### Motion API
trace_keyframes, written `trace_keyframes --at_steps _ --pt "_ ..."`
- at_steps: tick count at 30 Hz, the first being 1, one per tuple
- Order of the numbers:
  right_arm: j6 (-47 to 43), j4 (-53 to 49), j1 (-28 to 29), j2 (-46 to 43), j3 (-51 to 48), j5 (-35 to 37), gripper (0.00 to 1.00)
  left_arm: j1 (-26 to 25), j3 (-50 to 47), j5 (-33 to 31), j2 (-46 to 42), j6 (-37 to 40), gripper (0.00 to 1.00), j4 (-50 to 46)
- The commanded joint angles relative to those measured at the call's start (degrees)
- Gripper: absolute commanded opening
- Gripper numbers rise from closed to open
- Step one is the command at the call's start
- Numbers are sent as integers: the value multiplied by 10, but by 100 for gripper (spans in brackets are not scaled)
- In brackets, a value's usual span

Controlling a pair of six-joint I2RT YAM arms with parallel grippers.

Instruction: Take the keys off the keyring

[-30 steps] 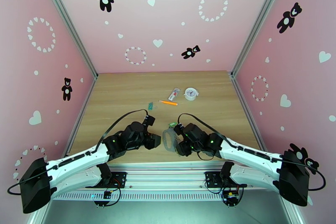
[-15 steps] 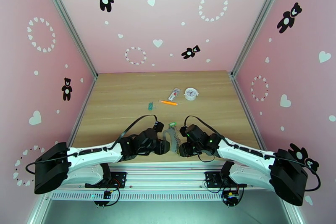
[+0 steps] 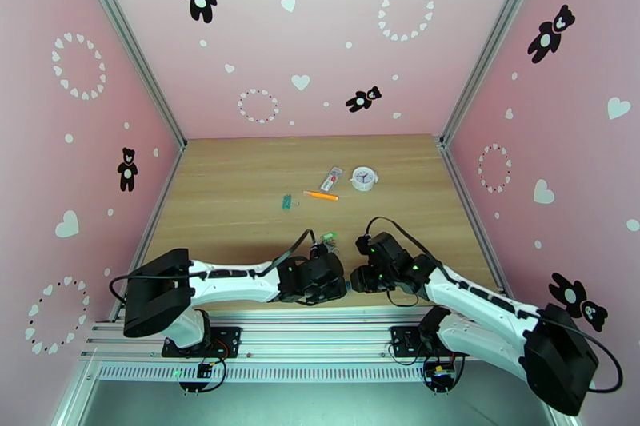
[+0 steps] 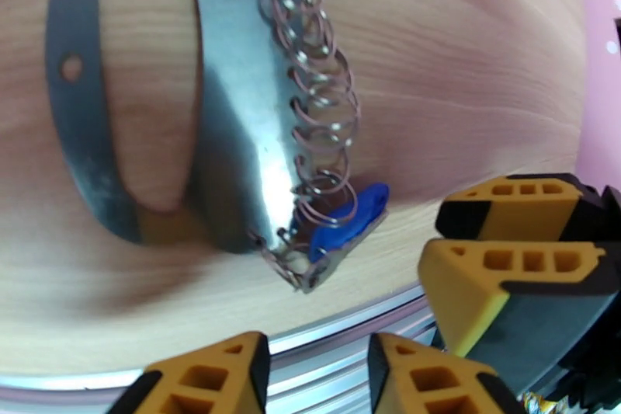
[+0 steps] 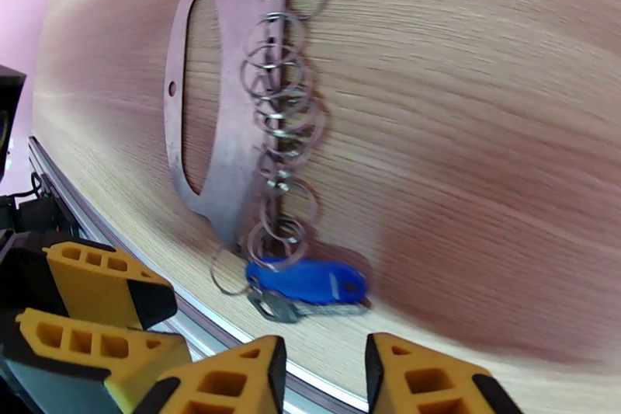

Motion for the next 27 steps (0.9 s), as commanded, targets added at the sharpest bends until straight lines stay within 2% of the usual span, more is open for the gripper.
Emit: trace_keyframes --at_steps 1,5,10,27 --pt "-22 -51 -22 -46 -13 -13 36 -4 33 -23 33 -29 38 -49" --pt "-27 -62 -49 -97 -30 -32 37 -8 70 -48 58 -29 35 -107" --pt "-33 -63 -61 -113 -38 -46 37 -8 109 -55 88 -23 31 -139" --pt "-34 -55 -63 -114 -40 -47 37 -6 109 -53 107 -28 17 -128"
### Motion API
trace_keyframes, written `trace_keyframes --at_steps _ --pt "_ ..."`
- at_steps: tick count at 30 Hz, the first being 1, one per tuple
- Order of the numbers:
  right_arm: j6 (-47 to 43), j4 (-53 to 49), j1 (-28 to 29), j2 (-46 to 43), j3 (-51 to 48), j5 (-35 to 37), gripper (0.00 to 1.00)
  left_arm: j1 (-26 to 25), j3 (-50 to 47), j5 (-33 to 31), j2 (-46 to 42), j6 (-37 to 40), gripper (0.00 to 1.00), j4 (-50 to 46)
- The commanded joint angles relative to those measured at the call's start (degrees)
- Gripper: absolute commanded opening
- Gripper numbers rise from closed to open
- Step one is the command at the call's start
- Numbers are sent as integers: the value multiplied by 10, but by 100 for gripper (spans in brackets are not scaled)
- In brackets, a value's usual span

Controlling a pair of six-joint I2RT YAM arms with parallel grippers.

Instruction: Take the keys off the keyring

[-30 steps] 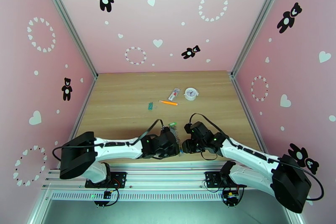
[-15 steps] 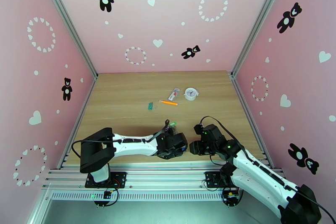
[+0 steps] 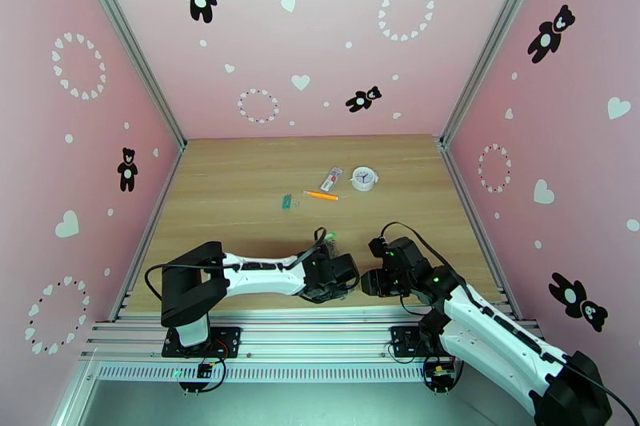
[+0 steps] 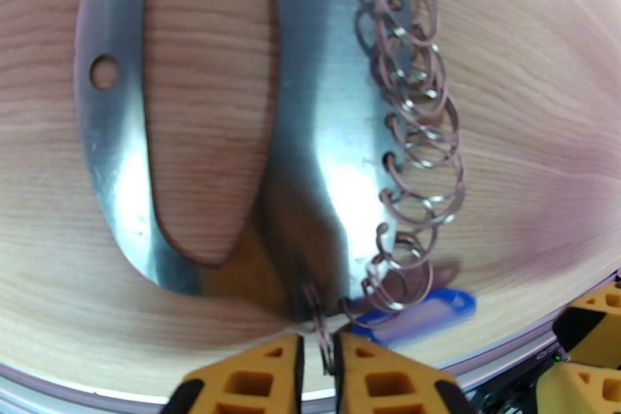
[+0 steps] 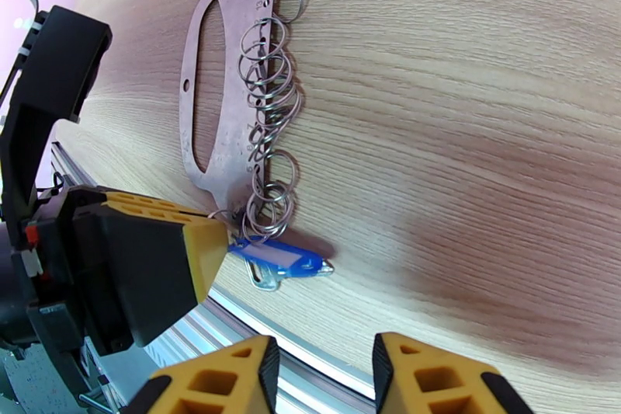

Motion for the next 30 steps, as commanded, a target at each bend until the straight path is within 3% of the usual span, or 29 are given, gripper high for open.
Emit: trace_keyframes --at_steps 1,11,19,30 --pt "-4 -6 -3 -7 -8 -5 37 -2 9 -9 7 -2 15 -1" --pt "-21 1 -3 -10 0 -9 36 3 10 -16 -5 13 0 2" --pt "-30 71 -3 -29 15 -94 36 39 27 -7 -68 64 0 -37" --pt "-1 86 -3 -20 125 -132 36 105 103 63 -142 104 0 -82"
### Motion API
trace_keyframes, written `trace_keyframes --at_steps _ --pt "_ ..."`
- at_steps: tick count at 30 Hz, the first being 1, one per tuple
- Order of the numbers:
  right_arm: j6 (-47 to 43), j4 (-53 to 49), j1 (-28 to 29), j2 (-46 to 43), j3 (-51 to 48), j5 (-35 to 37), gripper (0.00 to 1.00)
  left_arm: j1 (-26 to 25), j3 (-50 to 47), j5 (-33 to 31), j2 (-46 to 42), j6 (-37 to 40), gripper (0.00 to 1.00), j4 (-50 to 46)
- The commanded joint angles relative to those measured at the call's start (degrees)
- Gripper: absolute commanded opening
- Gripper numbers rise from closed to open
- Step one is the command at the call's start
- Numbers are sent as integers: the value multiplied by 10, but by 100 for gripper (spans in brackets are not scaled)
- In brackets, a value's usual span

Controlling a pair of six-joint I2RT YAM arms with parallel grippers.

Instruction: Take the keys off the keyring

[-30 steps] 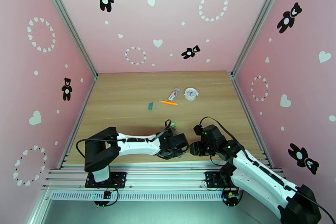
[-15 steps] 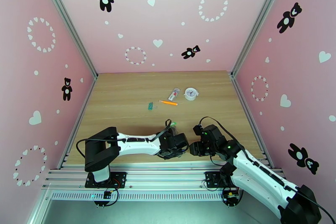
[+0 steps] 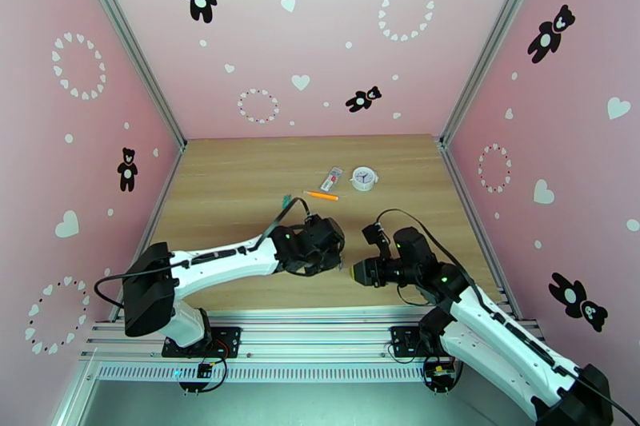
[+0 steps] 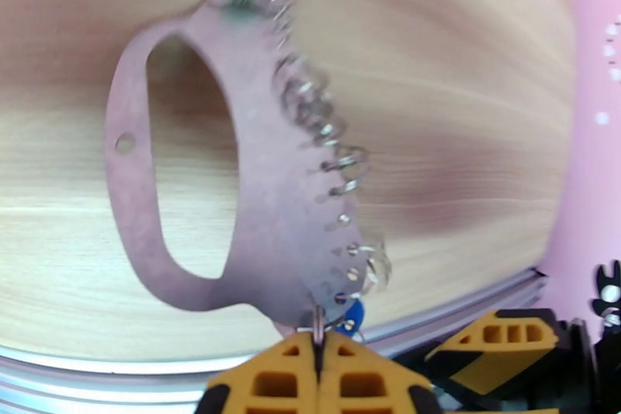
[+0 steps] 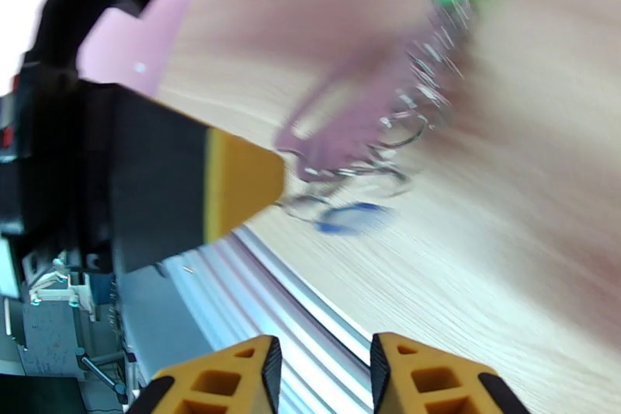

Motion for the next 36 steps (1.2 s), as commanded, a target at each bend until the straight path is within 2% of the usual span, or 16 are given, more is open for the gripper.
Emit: trace_keyframes --at_steps 1,11,14,16,24,29,33,36 --pt "0 5 -2 5 61 -19 35 16 56 35 -12 34 0 -39" --pt "-53 -147 -14 42 251 23 35 72 162 101 -19 62 0 -91" --pt "-56 -152 -32 59 283 -18 36 87 162 123 -37 66 0 -75" --pt "-66 -176 -40 77 309 -16 36 95 165 132 -44 67 0 -76" --pt "-112 -161 -48 129 349 -37 36 108 187 164 -66 68 0 -56" --pt "-179 -178 -62 167 399 -33 36 127 201 197 -71 69 0 -51" --pt "-196 -148 -83 166 416 -116 38 141 204 215 -82 64 0 -43" --pt "-242 -164 -83 166 429 -110 39 149 212 234 -82 61 0 -34"
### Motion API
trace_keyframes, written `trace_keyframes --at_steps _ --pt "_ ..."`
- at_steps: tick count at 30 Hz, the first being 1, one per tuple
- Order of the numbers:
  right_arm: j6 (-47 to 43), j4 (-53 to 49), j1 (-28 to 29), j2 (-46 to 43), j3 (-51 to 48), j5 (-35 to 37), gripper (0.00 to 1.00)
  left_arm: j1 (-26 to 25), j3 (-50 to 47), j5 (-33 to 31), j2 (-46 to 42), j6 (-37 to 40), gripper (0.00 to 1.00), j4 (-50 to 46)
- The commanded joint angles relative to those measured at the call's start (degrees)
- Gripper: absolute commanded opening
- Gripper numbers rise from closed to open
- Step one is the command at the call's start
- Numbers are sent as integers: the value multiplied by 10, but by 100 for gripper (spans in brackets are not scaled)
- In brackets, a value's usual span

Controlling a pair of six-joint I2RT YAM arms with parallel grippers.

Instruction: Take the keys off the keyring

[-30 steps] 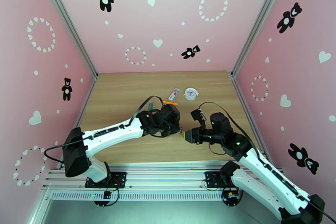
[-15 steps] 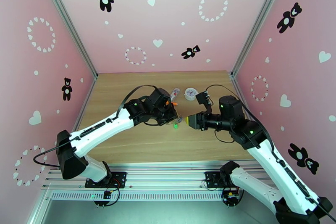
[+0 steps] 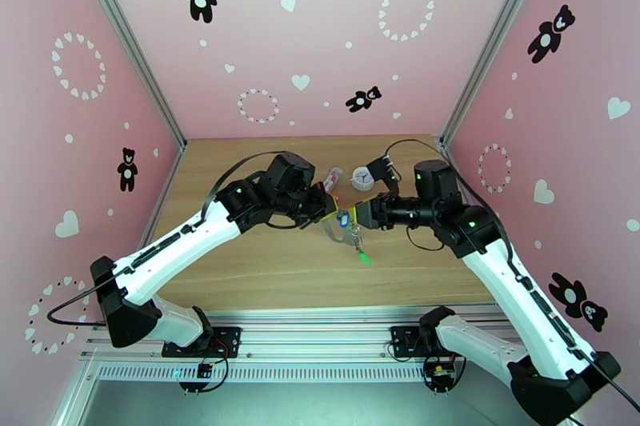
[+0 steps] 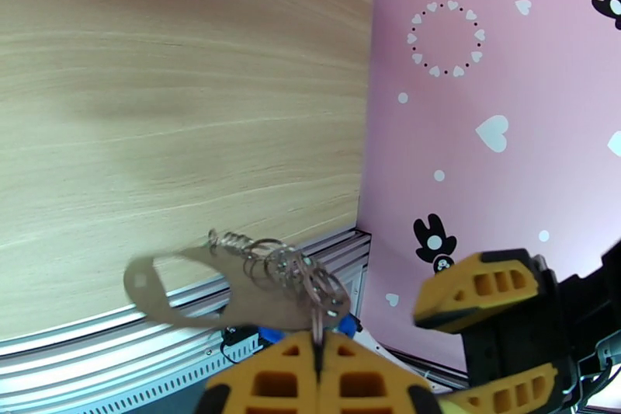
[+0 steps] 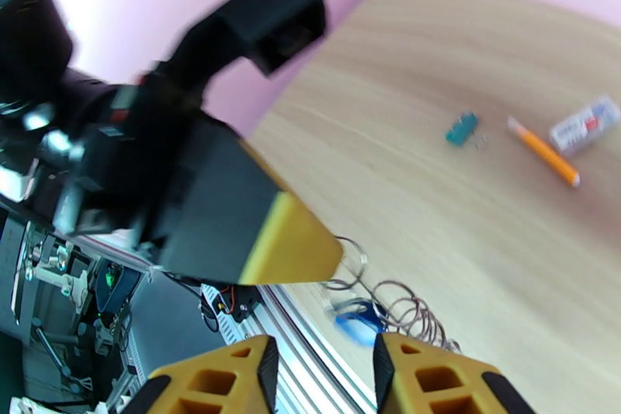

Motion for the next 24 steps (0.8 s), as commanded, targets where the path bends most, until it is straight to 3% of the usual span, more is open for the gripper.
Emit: trace_keyframes --at_steps 1,7,12,17,24 --pt "-69 3 -2 -5 19 -38 40 11 30 41 -20 0 0 31" --pt "-197 35 0 -5 20 -51 38 17 57 55 -11 12 0 19" --pt "-326 68 11 -39 5 17 37 21 71 60 -9 18 0 7" --pt "-439 83 26 -48 -5 33 37 22 91 50 -8 34 0 -16" --pt "-527 82 54 -27 9 63 38 22 105 53 -2 47 0 -30"
